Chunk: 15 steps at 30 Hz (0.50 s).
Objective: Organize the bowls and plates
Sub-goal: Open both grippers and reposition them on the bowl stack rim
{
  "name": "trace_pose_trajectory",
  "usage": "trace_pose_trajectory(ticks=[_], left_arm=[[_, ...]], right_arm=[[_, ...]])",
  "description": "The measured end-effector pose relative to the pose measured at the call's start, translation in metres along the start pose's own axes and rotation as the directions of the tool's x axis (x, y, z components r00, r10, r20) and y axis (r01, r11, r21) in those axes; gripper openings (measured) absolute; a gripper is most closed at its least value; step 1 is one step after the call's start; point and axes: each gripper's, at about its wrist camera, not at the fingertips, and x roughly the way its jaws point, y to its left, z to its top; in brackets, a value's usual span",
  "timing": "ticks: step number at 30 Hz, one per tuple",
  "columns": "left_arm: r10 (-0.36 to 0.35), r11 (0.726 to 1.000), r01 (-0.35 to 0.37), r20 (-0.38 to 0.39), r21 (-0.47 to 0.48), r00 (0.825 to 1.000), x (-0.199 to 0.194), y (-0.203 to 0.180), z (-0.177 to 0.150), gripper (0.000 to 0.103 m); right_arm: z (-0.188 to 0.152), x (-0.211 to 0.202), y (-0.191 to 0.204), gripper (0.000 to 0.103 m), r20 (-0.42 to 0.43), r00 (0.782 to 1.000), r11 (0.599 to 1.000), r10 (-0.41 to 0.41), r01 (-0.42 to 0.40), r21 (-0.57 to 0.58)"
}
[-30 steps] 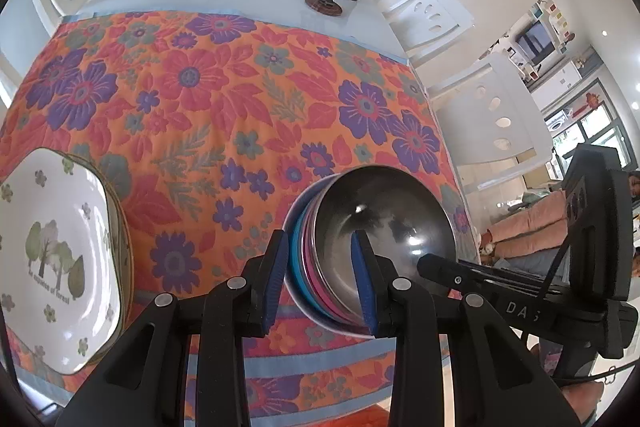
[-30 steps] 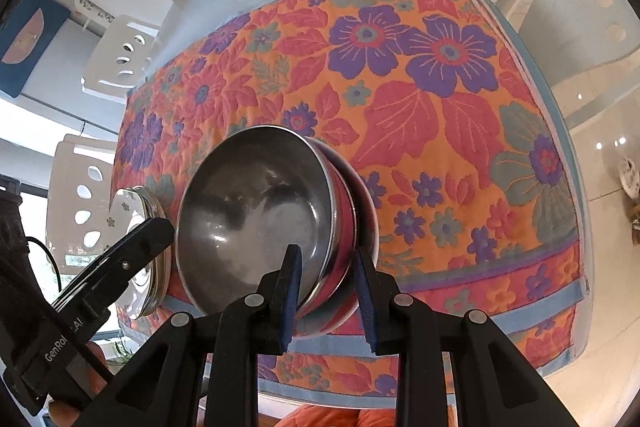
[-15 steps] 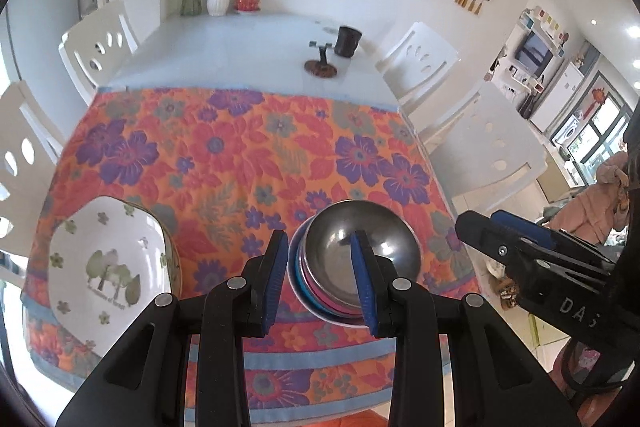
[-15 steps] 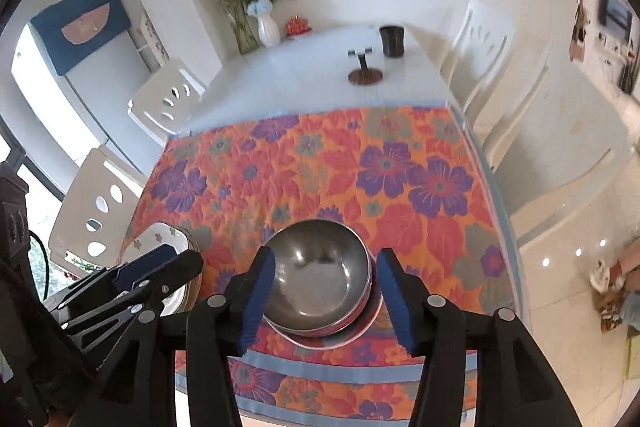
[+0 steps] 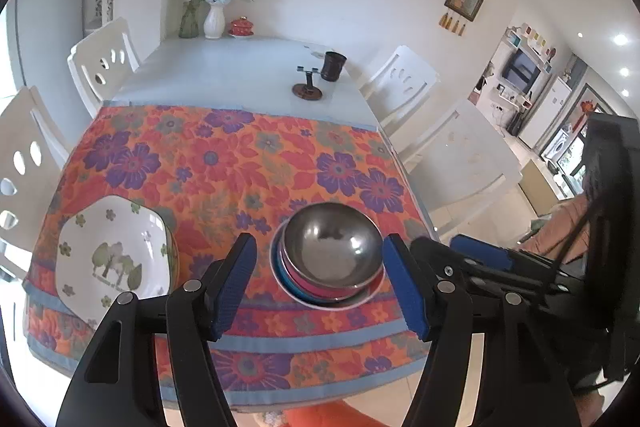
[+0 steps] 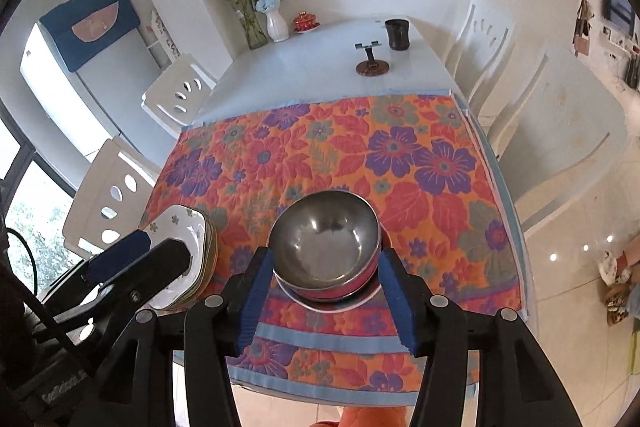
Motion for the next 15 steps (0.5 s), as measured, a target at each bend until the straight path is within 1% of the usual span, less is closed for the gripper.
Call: trace_pose_trajectory(ticks=[4,9,12,15], left_arm=[[0.020,1.000,-0.020,-0.001,0.001,1.000,0.000,0.001,-0.002,0.064],[0.018,0.998,-0.019,-0.031,-0.056,0.999,0.015,0.011,-0.002,0.064],[0.006,0.996,-0.011,-0.060,-0.085,0.998,0.029,0.013,0.002,0.064],[-0.032,0.992,0.020,-0.089,-0.125,0.996,0.044,0.014,0.004,0.064]], right_arm=[[0.006,0.006,-0.006,0.053,-0.007,1.000,1.000,0.005,-0.005,0.026],[0.012,0.015,-0.014,0.054,-0.022,1.000,1.000,0.007,-0.007,0.029],[0.016,0.024,-0.026,0.054,-0.054,0.999,0.999,0.005,-0.003,0.042],[0.021,0.030,-0.041,0.054,-0.081,0.997,0.998,-0.002,0.008,0.065]])
